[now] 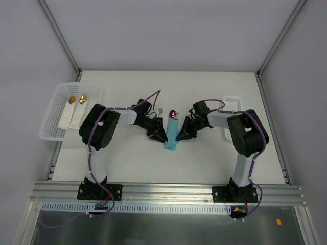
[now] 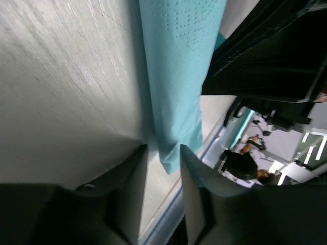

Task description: Place the utensils on the paper napkin and roll it up

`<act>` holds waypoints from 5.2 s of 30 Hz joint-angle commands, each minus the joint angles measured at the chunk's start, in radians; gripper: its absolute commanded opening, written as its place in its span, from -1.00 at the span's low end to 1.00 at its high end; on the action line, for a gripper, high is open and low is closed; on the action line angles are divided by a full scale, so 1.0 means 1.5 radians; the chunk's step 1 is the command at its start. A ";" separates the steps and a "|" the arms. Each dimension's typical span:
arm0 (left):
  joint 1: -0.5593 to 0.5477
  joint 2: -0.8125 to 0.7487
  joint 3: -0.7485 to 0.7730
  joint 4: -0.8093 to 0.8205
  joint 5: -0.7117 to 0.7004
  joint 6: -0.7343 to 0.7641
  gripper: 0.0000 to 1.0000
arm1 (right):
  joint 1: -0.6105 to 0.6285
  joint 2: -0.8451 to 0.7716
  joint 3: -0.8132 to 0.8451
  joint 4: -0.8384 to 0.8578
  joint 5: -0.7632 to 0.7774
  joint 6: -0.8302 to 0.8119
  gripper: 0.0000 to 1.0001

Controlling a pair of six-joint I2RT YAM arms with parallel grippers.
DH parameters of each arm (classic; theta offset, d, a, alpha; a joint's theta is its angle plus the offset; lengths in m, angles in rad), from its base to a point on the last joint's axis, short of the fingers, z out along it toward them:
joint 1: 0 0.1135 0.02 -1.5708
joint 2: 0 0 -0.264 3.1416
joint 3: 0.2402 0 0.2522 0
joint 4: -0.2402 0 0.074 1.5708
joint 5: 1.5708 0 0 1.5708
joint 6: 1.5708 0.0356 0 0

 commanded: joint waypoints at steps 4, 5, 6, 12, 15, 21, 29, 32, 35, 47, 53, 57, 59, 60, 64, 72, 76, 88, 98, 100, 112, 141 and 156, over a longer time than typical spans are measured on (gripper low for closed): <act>0.038 0.016 0.075 -0.005 -0.021 0.015 -0.12 | 0.010 0.047 -0.014 -0.046 0.087 -0.035 -0.75; 0.039 0.025 0.081 -0.005 -0.028 0.015 -0.10 | 0.010 0.048 -0.013 -0.049 0.091 -0.039 -0.76; 0.039 0.029 0.087 -0.004 -0.037 0.013 -0.08 | 0.009 0.050 -0.013 -0.053 0.093 -0.040 -0.76; 0.014 0.052 0.094 -0.004 -0.080 -0.002 -0.03 | 0.008 0.060 -0.004 -0.095 0.126 -0.070 -0.80; -0.007 0.060 0.096 -0.004 -0.095 -0.011 -0.03 | 0.008 0.060 0.004 -0.133 0.173 -0.091 -0.85; -0.035 0.059 0.092 -0.005 -0.148 -0.020 -0.03 | 0.010 0.075 0.021 -0.195 0.286 -0.131 -0.92; -0.054 0.061 0.081 -0.017 -0.206 -0.031 -0.03 | 0.019 0.112 0.026 -0.218 0.378 -0.167 -0.98; -0.062 0.074 0.088 -0.029 -0.213 -0.037 -0.03 | 0.023 0.123 0.029 -0.215 0.389 -0.169 -0.98; -0.066 0.088 0.096 -0.033 -0.218 -0.051 -0.03 | 0.024 0.127 0.037 -0.220 0.392 -0.169 -0.97; -0.085 0.122 0.146 -0.073 -0.258 -0.058 -0.48 | 0.025 0.130 0.041 -0.227 0.386 -0.176 -0.97; -0.090 0.121 0.159 -0.103 -0.269 -0.038 -0.90 | 0.024 0.120 0.030 -0.225 0.373 -0.181 -1.00; -0.090 0.118 0.159 -0.107 -0.254 -0.026 -1.00 | 0.022 0.077 0.009 -0.213 0.355 -0.185 -0.97; -0.089 0.115 0.159 -0.105 -0.240 -0.015 -1.00 | 0.018 0.049 0.000 -0.210 0.340 -0.187 -0.85; -0.088 0.113 0.159 -0.105 -0.225 -0.010 -1.00 | 0.007 0.017 -0.004 -0.204 0.330 -0.187 -0.80; -0.084 0.102 0.159 -0.106 -0.198 0.019 -1.00 | -0.047 -0.066 -0.022 -0.177 0.250 -0.185 -0.60; -0.071 0.091 0.153 -0.105 -0.148 0.059 -1.00 | -0.116 -0.105 -0.001 -0.140 0.143 -0.168 -0.39; -0.068 0.089 0.155 -0.105 -0.129 0.066 -1.00 | -0.117 -0.083 0.010 -0.106 0.106 -0.140 -0.25; -0.056 0.102 0.149 -0.105 -0.114 0.057 -1.00 | -0.097 -0.007 0.026 0.015 0.010 -0.073 0.34; -0.047 0.120 0.165 -0.106 -0.089 0.044 -1.00 | -0.059 0.042 0.021 -0.038 0.038 -0.103 0.30; -0.043 0.122 0.166 -0.104 -0.087 0.042 -1.00 | -0.057 0.052 0.018 -0.049 0.054 -0.108 0.24; -0.039 0.127 0.168 -0.095 -0.058 0.033 -1.00 | -0.059 0.109 0.010 -0.030 0.076 -0.131 -0.73; -0.005 0.021 0.119 -0.087 -0.060 0.067 -0.02 | -0.072 -0.032 -0.072 0.193 -0.065 -0.046 -1.00; -0.013 0.048 0.122 -0.055 0.001 0.059 0.15 | -0.066 -0.073 -0.091 0.273 -0.100 -0.011 -0.99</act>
